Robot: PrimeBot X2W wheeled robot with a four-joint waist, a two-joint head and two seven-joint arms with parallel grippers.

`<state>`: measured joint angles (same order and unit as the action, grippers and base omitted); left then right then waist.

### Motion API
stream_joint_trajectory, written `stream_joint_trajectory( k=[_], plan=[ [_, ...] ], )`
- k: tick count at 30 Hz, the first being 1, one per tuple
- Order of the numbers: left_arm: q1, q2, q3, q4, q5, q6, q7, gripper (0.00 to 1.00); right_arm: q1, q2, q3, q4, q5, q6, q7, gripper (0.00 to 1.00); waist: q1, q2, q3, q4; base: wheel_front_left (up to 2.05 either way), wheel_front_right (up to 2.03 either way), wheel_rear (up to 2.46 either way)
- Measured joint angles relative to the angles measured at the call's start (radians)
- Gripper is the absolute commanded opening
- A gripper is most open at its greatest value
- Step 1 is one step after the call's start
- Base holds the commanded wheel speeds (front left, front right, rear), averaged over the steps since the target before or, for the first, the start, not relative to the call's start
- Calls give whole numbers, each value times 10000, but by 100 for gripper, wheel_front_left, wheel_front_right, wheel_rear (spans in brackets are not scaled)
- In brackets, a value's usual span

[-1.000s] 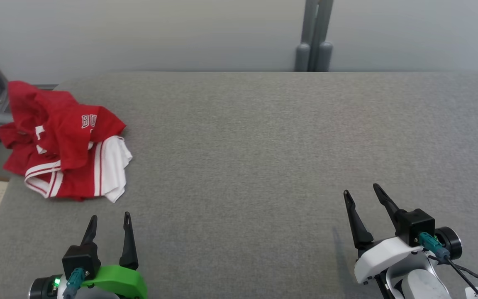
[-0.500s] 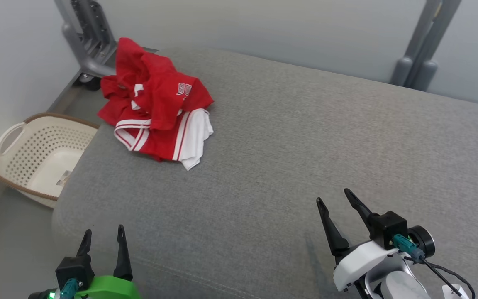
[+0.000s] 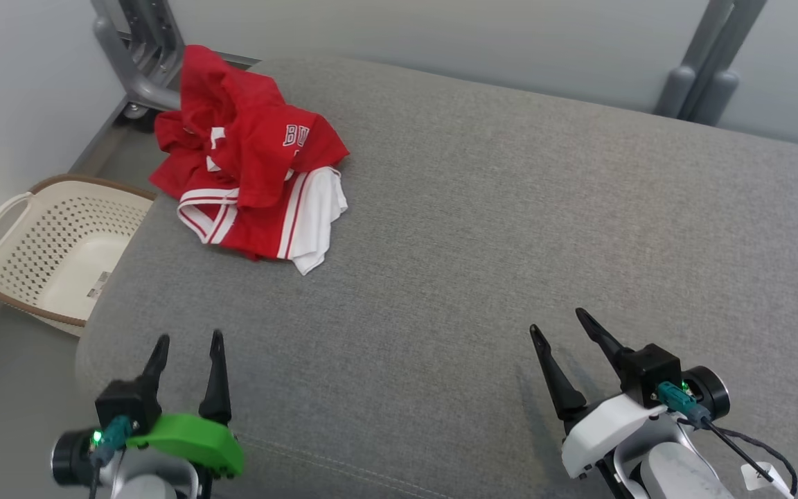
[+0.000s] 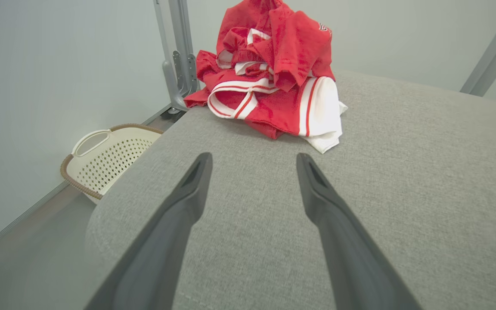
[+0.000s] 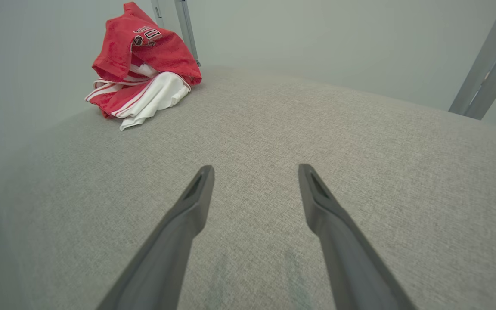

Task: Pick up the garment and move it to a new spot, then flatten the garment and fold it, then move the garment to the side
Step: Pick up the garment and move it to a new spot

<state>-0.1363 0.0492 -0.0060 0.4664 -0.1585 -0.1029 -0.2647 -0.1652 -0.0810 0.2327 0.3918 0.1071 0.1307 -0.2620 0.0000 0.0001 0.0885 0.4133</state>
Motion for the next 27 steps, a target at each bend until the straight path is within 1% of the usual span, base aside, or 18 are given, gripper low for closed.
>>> stream_joint_trajectory(
  k=[2,3,8,13,18,21,25,26,27],
  plan=[
    [-653,104,-23,157,29,-123,-2,100,-79,-69,21,-4,12,0,0,100,0,0,158,-221,0,0,0],
    [-1030,244,-69,291,40,-167,-2,100,-104,-113,35,-4,19,0,-2,100,0,0,244,-329,0,0,0],
    [-3032,1216,-374,1317,8,-255,-2,100,-270,-293,36,-17,50,0,-4,100,0,0,690,-841,0,0,0],
    [-5209,2293,-1622,2545,-959,-272,113,100,-380,-422,67,-38,82,0,-6,100,0,0,1136,-1330,0,0,0],
    [-7001,3333,-2828,3196,-2299,-278,1041,100,-529,-504,104,-121,121,0,-6,100,0,-1,1592,-1778,0,0,0],
    [-7755,3852,-3296,3563,-3045,-278,1781,100,-545,-581,113,-157,127,0,-6,100,0,0,1854,-2055,0,0,0],
    [-8266,4280,-3570,4132,-4056,-278,2763,100,-574,-612,169,-201,132,0,-6,100,0,0,2155,-2466,0,0,0],
    [-8266,4280,-3570,4132,-4056,-278,2763,100,-574,-612,169,-201,132,0,-6,100,0,0,2155,-2466,0,0,0],
    [-8393,4456,-3733,4322,-4311,-280,3097,100,-635,-639,180,-240,136,0,-6,100,0,0,2303,-2670,0,0,0]
  ],
)
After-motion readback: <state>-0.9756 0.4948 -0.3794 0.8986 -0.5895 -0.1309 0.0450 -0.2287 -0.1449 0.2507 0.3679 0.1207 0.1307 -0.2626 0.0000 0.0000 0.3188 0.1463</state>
